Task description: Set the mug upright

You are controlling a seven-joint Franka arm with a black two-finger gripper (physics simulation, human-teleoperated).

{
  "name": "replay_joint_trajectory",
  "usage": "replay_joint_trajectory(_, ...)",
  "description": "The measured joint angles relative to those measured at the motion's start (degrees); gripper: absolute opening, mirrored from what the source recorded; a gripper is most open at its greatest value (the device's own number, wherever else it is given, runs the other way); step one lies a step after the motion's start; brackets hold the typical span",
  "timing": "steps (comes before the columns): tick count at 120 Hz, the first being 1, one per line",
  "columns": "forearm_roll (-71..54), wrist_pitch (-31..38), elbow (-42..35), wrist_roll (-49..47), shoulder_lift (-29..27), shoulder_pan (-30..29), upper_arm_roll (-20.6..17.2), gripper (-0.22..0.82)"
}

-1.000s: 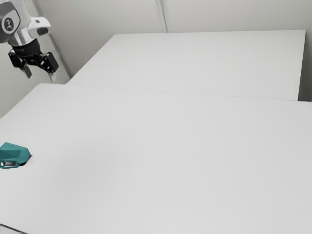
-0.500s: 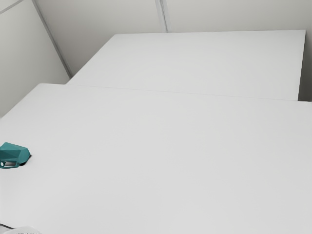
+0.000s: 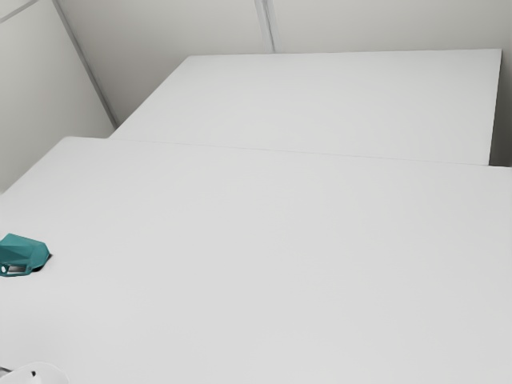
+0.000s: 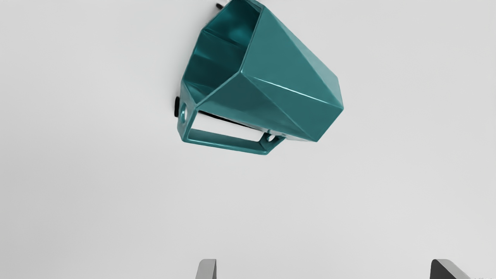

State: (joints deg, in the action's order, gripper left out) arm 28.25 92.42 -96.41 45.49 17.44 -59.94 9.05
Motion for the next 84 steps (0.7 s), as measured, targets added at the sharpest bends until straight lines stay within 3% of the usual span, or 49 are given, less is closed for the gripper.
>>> replay_joint_trajectory(84,13.42,-3.90,22.21,20.07,23.45,-1.07,-2.47,0.60)
